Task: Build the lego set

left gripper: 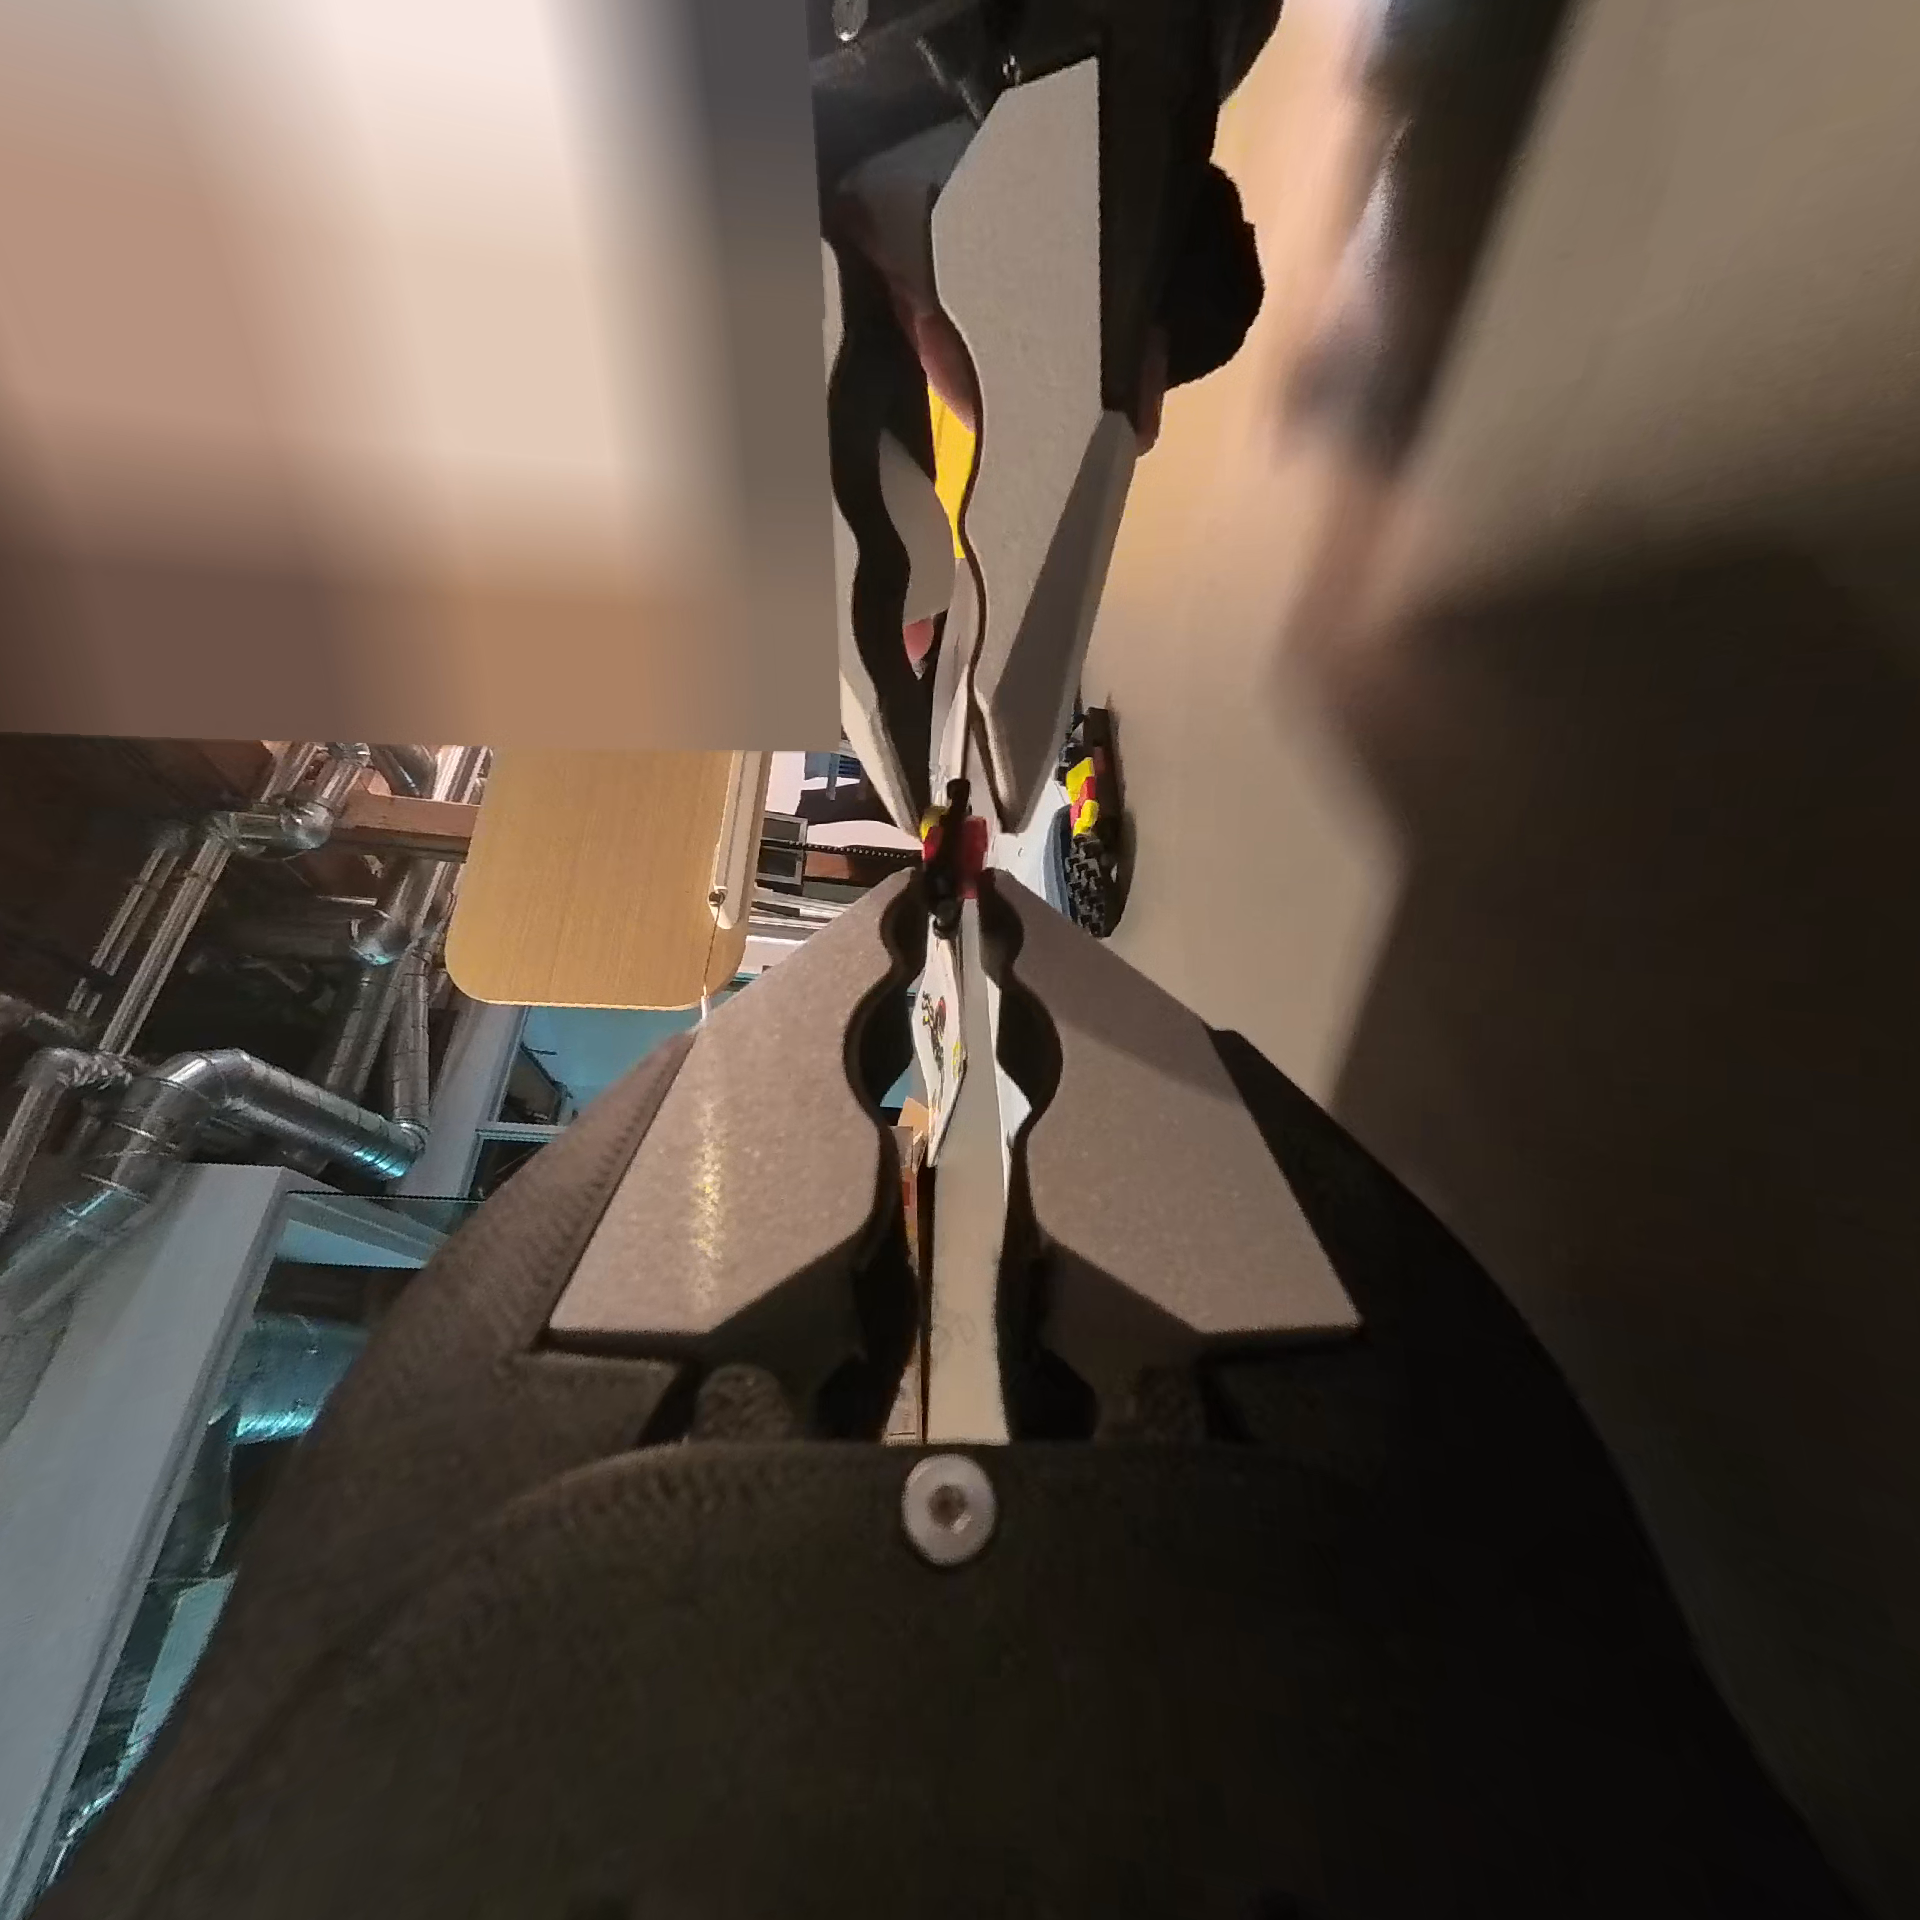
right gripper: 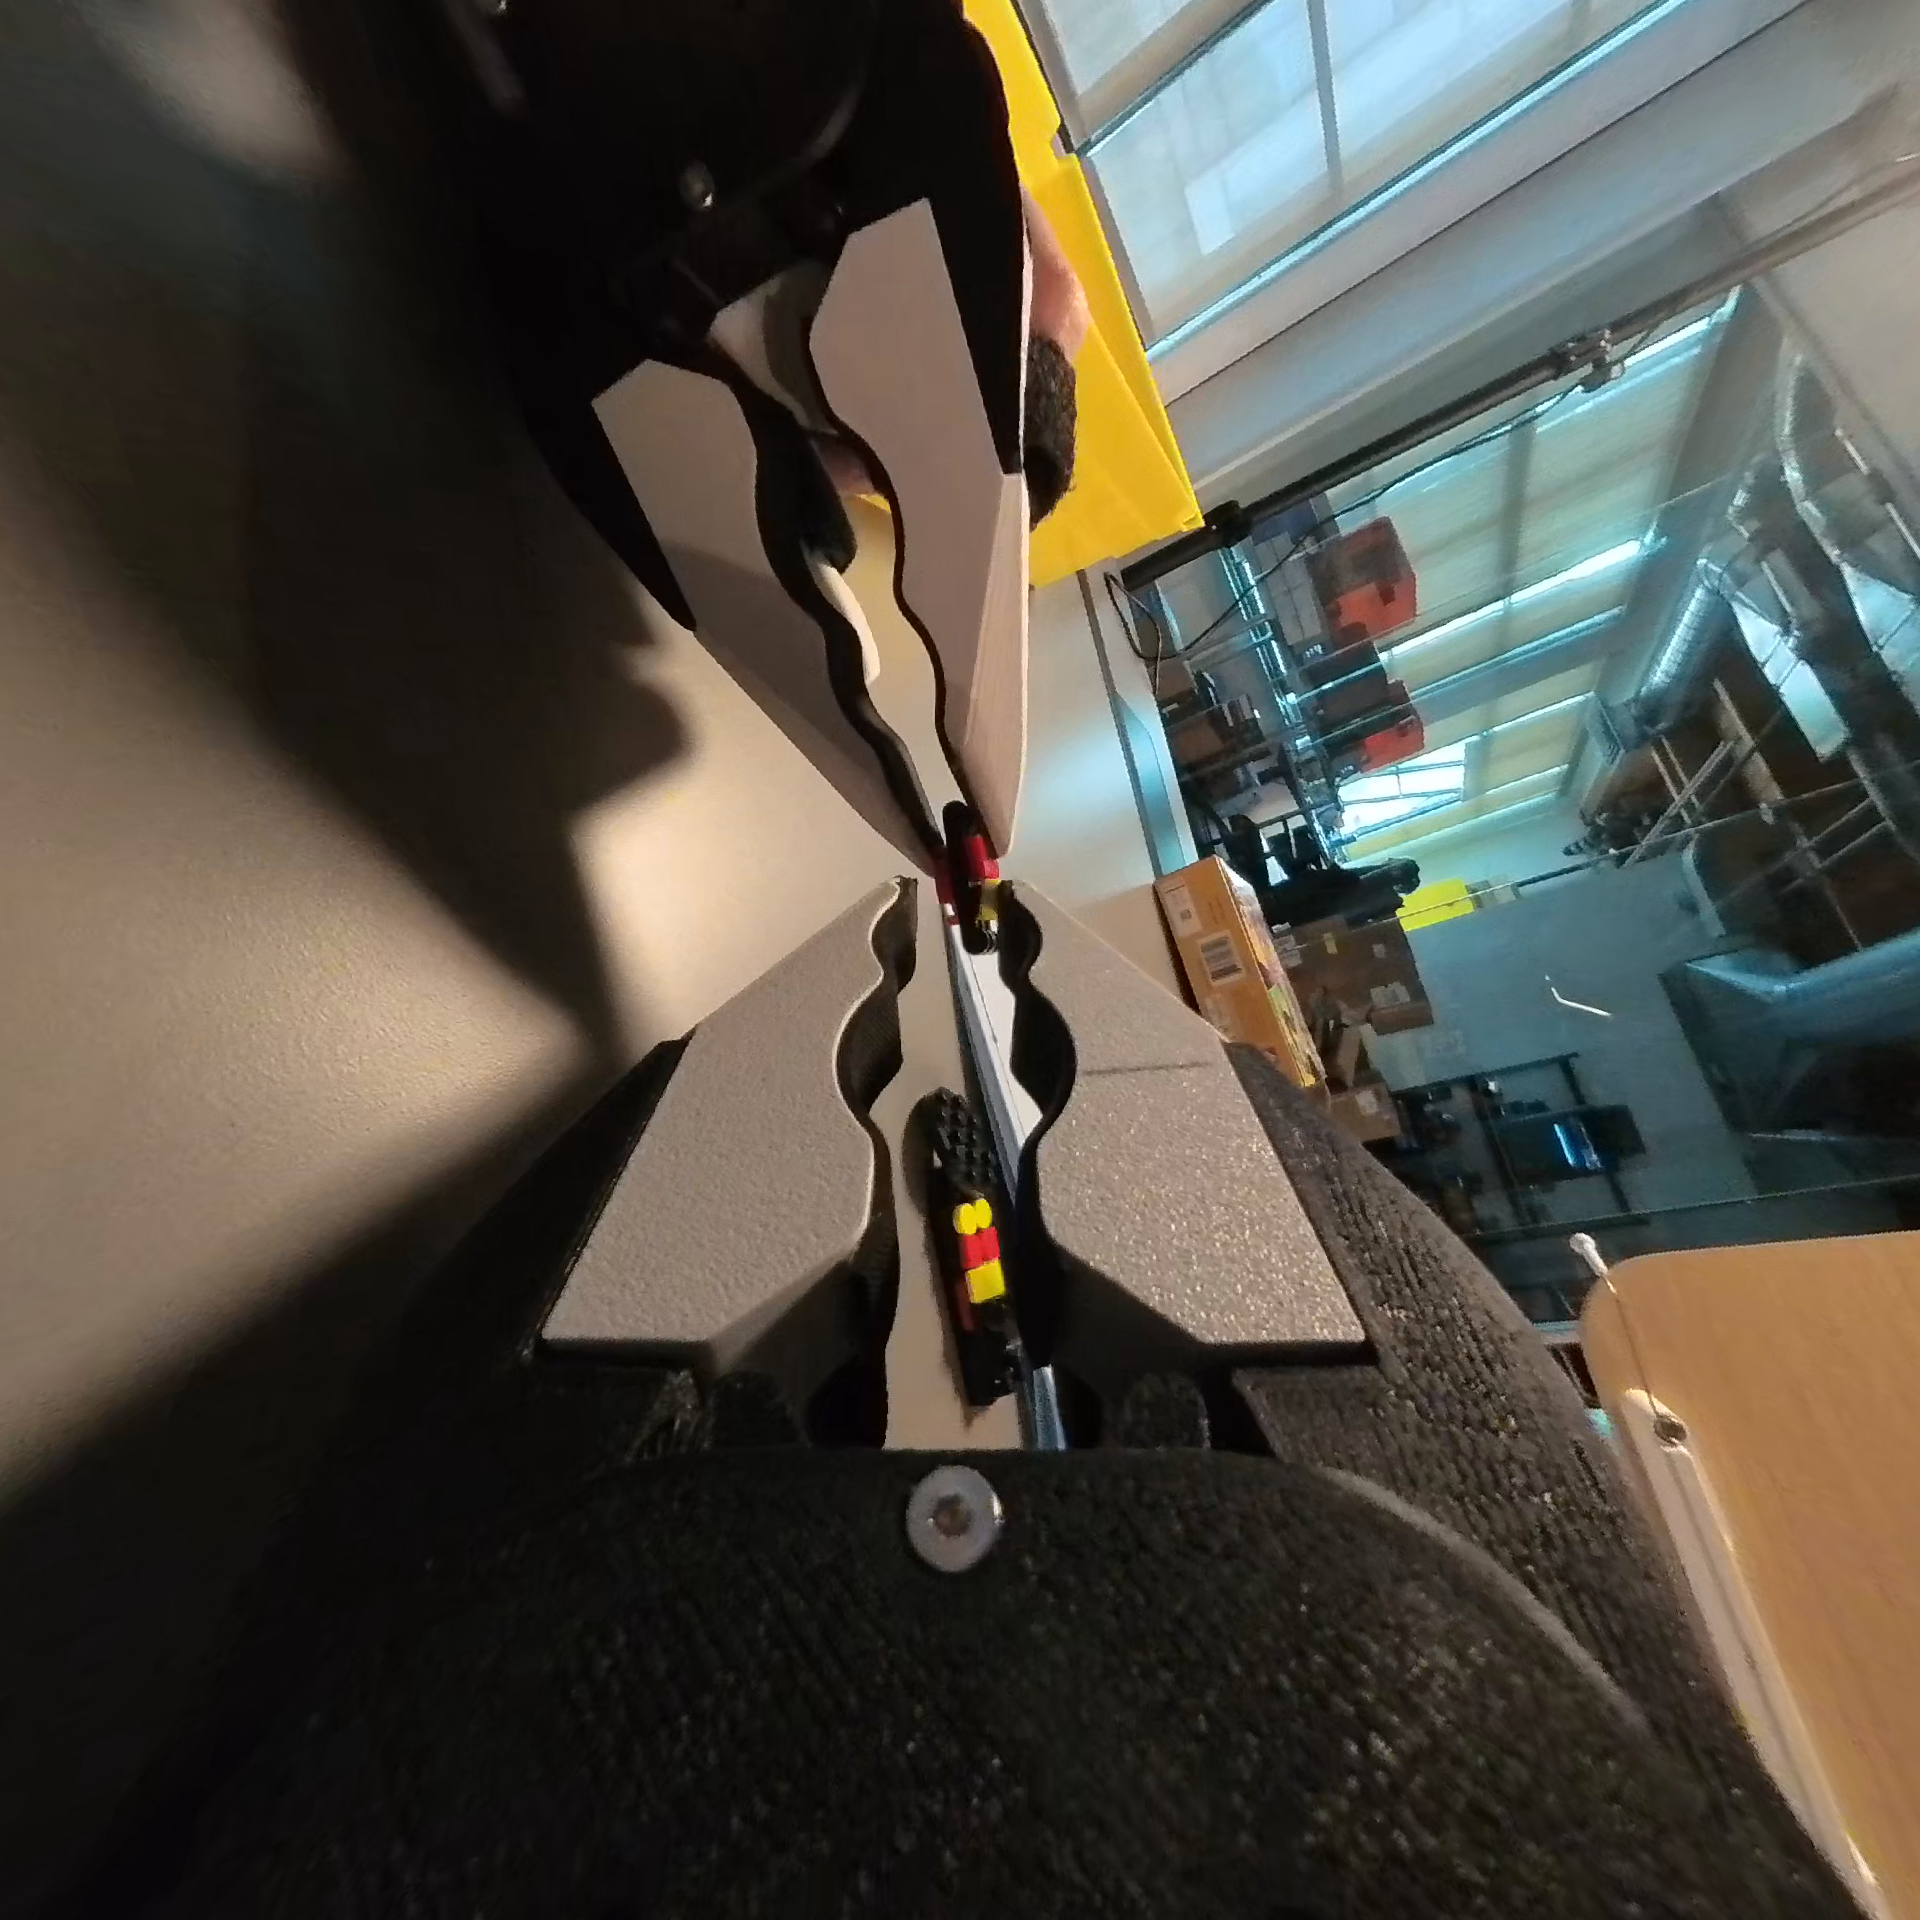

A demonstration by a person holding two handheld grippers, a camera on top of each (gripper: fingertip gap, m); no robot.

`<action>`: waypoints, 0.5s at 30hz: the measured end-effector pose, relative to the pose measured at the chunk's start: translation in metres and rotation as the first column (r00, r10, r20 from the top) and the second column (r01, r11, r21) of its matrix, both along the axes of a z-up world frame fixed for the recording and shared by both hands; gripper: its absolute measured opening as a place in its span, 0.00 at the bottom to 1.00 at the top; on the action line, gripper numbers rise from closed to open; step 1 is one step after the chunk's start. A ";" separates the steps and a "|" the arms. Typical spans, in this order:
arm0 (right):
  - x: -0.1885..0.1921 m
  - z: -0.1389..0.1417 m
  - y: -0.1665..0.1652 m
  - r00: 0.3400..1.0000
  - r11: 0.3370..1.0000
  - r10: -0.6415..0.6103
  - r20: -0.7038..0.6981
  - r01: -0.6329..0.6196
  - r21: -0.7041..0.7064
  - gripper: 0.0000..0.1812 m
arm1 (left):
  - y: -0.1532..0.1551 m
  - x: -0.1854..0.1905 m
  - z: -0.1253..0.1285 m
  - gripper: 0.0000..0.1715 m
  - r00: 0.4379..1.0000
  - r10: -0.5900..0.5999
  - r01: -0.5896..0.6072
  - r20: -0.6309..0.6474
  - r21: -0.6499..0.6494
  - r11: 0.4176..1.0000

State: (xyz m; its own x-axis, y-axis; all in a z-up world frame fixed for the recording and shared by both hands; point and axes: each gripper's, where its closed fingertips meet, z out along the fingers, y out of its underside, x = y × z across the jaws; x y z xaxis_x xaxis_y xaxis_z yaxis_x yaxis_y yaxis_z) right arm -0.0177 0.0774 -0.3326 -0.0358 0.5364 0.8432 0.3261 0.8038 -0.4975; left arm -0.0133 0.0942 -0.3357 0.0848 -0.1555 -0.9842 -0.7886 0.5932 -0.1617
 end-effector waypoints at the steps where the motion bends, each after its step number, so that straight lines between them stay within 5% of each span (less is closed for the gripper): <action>1: 0.000 0.000 0.000 1.000 1.000 -0.001 -0.002 0.001 0.002 0.07 | 0.000 0.000 0.000 0.05 1.000 0.000 0.000 0.000 -0.001 1.000; 15: -0.001 -0.008 0.002 0.998 0.997 -0.026 0.061 0.031 -0.070 0.04 | -0.001 0.000 -0.008 0.05 1.000 -0.005 0.004 -0.010 -0.080 0.997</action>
State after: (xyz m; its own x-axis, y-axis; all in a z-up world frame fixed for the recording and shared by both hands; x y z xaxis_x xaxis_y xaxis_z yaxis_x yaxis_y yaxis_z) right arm -0.0184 0.0791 -0.3409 -0.0691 0.5965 0.7996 0.3794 0.7570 -0.5319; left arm -0.0137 0.0936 -0.3441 0.0742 -0.2340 -0.9694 -0.7879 0.5821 -0.2008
